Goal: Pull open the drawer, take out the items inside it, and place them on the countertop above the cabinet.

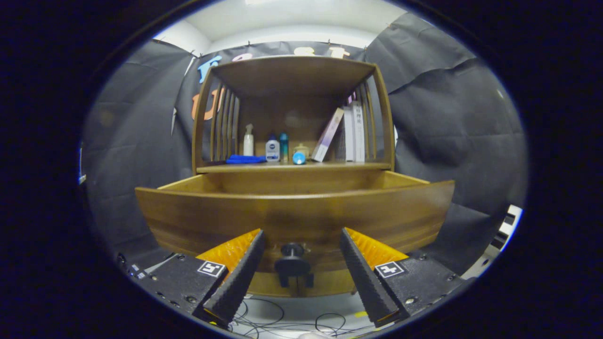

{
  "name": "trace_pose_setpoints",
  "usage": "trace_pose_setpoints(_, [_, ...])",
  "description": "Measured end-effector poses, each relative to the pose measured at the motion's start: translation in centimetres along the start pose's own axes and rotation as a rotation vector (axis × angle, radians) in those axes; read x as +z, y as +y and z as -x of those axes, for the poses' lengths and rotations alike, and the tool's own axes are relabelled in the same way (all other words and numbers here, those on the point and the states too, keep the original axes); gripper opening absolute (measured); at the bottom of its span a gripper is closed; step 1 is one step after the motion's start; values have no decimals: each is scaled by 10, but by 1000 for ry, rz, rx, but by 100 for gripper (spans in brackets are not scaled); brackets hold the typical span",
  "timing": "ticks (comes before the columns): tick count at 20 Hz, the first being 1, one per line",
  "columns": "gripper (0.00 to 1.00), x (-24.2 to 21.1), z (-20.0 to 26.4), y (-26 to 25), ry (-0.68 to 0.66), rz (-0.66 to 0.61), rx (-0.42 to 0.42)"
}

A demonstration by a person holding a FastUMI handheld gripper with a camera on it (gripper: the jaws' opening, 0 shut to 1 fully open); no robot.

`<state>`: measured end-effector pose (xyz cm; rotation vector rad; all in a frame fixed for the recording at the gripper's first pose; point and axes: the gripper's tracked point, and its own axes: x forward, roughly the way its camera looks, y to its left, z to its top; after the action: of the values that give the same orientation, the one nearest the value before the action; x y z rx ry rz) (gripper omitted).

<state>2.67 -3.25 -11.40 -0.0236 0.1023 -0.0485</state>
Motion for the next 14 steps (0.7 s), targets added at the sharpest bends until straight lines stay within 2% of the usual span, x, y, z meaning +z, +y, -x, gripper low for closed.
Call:
trace_pose_setpoints(4, [100,-13,-7,1,16,-5,-8])
trace_pose_setpoints(9, [100,-16,-17,13,13,17,23])
trace_pose_setpoints(14, [97,-16,-21,12,7,9,32])
